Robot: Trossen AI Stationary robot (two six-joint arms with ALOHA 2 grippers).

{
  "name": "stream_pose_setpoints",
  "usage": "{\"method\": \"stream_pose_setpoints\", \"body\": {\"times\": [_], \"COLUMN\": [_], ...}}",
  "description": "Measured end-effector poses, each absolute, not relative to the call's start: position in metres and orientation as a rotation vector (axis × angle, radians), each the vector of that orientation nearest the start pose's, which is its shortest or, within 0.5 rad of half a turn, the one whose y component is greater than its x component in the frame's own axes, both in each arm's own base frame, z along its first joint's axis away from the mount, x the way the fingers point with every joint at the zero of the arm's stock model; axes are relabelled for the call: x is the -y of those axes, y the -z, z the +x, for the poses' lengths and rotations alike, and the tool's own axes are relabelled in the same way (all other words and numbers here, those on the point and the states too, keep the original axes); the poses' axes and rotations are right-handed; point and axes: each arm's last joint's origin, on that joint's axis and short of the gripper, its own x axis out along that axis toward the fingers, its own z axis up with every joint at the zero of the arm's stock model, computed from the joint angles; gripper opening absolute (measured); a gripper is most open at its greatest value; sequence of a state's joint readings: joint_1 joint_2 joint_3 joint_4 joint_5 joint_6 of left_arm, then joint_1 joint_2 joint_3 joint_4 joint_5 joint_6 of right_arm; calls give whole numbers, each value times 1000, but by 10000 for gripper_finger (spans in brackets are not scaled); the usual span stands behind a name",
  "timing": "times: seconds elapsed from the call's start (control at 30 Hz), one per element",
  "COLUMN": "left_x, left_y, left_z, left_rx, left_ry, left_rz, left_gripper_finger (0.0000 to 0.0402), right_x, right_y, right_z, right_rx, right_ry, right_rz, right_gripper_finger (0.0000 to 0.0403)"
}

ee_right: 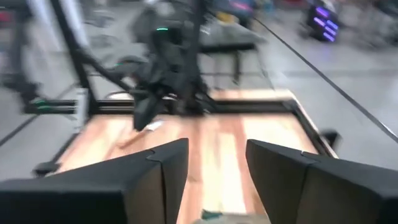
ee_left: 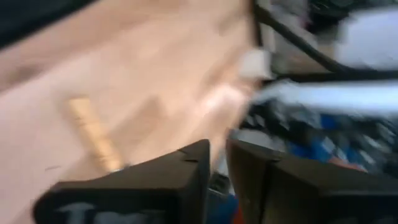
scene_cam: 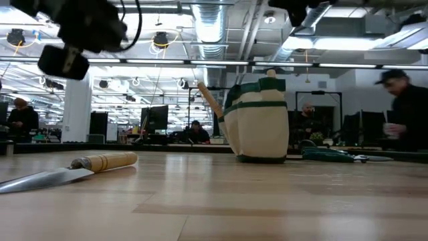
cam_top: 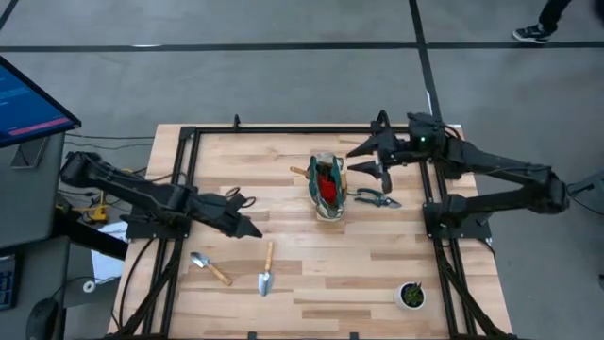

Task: Pick & Place Garden tools in Gardening bag
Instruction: Put the trowel into the gardening bag

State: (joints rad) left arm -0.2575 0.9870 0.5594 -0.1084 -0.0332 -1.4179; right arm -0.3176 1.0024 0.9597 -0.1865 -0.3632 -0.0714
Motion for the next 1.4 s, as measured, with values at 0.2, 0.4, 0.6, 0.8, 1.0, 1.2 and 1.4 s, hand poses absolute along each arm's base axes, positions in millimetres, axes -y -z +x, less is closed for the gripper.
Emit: {"method": "stream_pose_setpoints", "body": {"times": [0.2,0.4,0.6,0.8,1.0,1.2,1.4], "left_x": [54,59,68,80,86,84,83], "left_y": [-204,-198,-192,-196,-206,-204,-195], "left_z": [211,233,260,266,263,263,271], "left_rx": [-604,-628,-759,-912,-933,-855,-803], "left_ry": [-410,-476,-528,-629,-731,-818,-858], "left_rz": [-1320,-1297,-1265,-1208,-1238,-1270,-1252], "left_gripper_finger": [3,1,1,1,1,1,2], "right_x": [47,41,40,40,40,40,40], "right_y": [-352,-341,-333,-331,-328,-327,-327], "right_z": [211,216,217,214,214,213,213], "right_rx": [-284,-372,-439,-473,-504,-516,-516], "right_ry": [61,36,32,34,33,28,15], "right_rz": [71,96,114,120,119,102,54], "right_gripper_finger": [134,113,107,107,107,107,107]}}
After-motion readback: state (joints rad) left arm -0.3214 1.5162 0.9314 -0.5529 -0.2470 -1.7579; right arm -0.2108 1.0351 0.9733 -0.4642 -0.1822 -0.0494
